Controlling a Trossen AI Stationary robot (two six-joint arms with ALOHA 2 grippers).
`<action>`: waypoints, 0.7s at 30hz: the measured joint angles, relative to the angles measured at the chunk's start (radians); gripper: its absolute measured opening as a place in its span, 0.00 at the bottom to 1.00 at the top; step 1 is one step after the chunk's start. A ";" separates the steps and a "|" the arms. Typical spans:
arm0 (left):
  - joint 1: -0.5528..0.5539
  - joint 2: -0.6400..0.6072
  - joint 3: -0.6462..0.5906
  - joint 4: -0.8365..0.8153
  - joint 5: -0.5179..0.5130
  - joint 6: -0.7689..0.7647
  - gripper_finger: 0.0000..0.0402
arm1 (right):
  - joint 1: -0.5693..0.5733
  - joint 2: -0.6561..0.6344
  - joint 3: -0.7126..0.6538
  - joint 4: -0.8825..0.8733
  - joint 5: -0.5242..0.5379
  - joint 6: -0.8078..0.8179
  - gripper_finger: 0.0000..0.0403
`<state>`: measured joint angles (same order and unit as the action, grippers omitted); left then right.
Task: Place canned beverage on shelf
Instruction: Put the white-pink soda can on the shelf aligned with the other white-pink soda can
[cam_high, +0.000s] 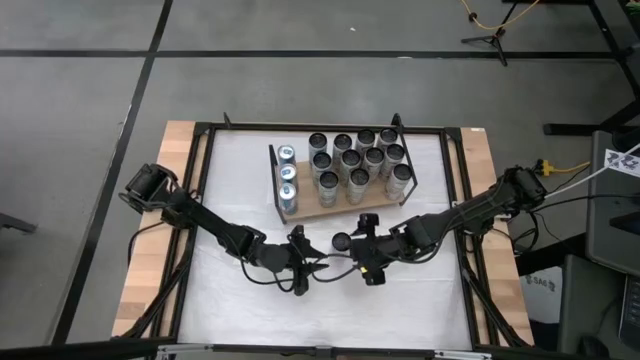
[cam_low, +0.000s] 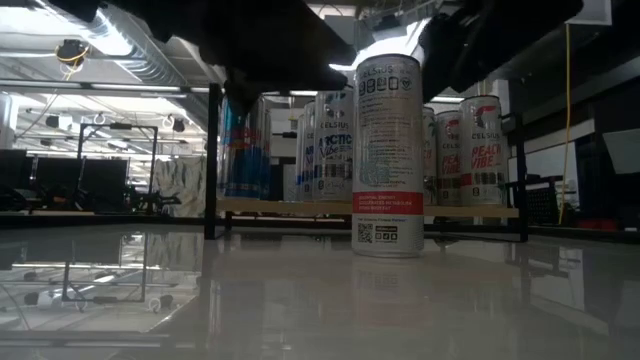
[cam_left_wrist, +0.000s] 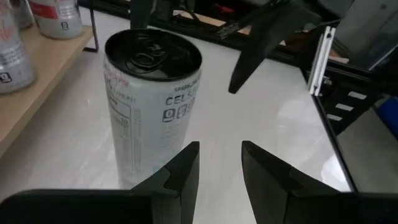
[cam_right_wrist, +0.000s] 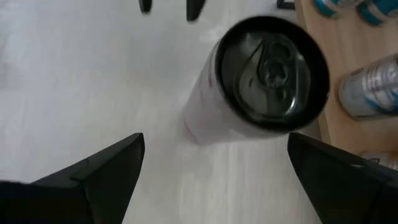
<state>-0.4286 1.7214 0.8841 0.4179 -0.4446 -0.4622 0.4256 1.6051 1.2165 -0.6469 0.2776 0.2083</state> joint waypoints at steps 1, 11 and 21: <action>0.002 0.000 0.000 0.000 -0.003 0.000 0.28 | -0.002 0.000 0.000 0.009 -0.001 -0.009 0.97; 0.030 0.000 0.000 0.004 -0.039 0.001 0.28 | -0.001 0.000 0.000 0.044 -0.069 -0.050 0.97; 0.059 0.000 0.000 -0.002 -0.050 0.002 0.28 | 0.000 -0.003 0.000 0.036 -0.152 -0.047 0.97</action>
<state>-0.3695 1.7218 0.8838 0.4164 -0.4949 -0.4606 0.4258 1.6024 1.2166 -0.6112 0.1254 0.1617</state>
